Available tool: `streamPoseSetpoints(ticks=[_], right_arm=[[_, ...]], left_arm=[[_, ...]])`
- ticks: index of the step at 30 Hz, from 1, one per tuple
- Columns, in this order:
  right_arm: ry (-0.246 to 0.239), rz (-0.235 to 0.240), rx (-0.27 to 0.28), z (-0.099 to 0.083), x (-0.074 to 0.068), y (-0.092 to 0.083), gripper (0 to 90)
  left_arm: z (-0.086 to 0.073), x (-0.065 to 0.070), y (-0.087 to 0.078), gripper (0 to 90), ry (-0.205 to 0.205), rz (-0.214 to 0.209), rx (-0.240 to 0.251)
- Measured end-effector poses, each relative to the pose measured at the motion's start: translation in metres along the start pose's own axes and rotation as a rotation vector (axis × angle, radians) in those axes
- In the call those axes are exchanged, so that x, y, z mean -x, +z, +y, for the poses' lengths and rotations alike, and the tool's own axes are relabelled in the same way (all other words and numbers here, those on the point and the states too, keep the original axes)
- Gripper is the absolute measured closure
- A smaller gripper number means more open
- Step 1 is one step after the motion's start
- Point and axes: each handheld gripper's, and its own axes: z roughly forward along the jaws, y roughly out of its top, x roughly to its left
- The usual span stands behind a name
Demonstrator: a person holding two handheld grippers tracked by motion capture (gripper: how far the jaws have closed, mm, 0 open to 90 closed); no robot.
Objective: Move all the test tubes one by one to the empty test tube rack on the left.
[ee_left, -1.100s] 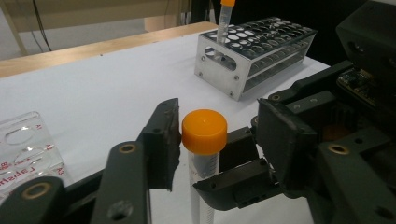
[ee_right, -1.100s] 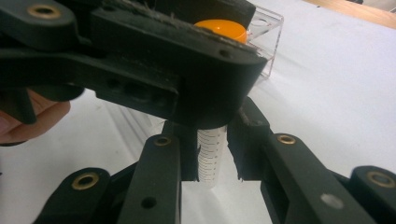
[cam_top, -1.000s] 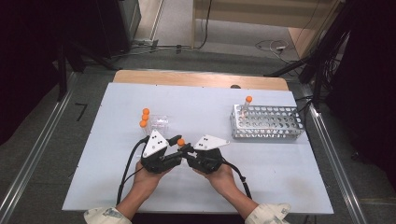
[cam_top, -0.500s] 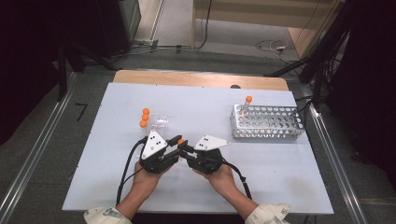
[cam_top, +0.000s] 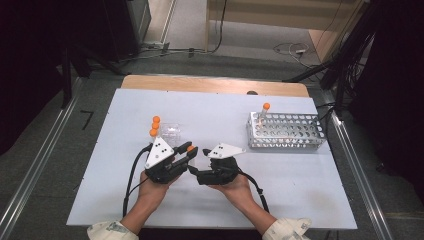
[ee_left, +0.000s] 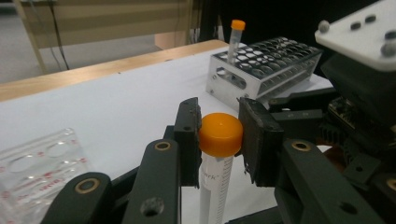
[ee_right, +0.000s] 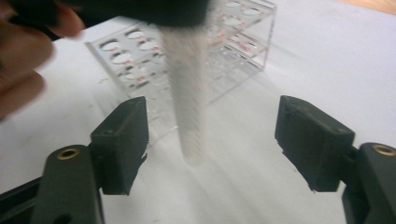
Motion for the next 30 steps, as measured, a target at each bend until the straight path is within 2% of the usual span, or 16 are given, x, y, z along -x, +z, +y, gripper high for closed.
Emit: streamPoseSetpoints(ticks=[4, 7, 20, 30], right_arm=[[-0.005, -0.044, -0.009, -0.001, 0.003, 0.001, 18.2], [0.007, -0.053, -0.008, -0.002, 0.004, 0.001, 18.2], [0.017, -0.072, 0.003, -0.003, 0.006, -0.001, 18.1], [0.02, -0.07, 0.004, -0.004, 0.006, -0.001, 18.6]], left_arm=[[0.006, -0.01, -0.007, 69.9, -0.025, 0.02, 0.015], [0.01, -0.016, -0.012, 69.8, -0.042, 0.031, 0.018], [0.027, -0.045, -0.038, 69.8, -0.098, 0.106, 0.08], [0.031, -0.056, -0.049, 69.8, -0.114, 0.143, 0.097]])
